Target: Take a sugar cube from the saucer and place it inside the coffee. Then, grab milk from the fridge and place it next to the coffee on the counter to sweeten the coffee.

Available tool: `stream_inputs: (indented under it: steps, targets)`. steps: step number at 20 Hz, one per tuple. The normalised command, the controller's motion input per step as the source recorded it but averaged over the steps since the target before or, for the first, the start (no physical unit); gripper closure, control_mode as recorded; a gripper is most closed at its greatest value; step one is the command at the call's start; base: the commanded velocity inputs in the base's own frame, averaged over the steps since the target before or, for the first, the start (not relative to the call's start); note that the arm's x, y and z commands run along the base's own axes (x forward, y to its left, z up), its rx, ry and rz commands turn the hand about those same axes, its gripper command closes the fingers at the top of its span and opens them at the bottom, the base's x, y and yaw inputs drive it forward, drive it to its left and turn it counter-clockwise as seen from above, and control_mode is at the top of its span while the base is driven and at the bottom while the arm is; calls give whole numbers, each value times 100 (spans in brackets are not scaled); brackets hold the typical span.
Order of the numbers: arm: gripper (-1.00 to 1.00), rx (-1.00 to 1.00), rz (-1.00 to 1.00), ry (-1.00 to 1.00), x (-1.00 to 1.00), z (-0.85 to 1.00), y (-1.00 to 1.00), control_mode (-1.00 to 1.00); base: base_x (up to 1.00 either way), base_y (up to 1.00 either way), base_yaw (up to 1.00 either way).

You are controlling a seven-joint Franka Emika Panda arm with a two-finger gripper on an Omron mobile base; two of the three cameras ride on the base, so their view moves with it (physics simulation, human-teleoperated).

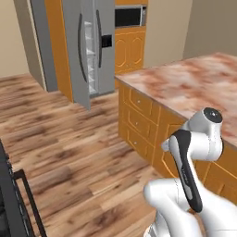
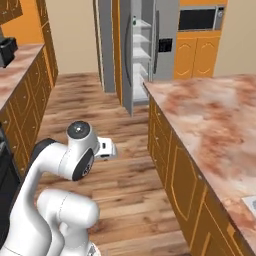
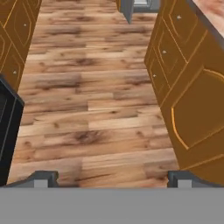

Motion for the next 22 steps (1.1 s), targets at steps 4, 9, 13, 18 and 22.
stream_inputs:
  steps: [4,9,13,18,22]
  targets:
    - [-100,0,0,0,0,0,0,100,100,41,13]
    - [-100,0,0,0,0,0,0,100,100,44,4]
    - [-100,0,0,0,0,0,0,100,100,50,-2]
    - [-100,0,0,0,0,0,0,100,100,51,-18]
    - [-100,0,0,0,0,0,0,100,100,59,-26]
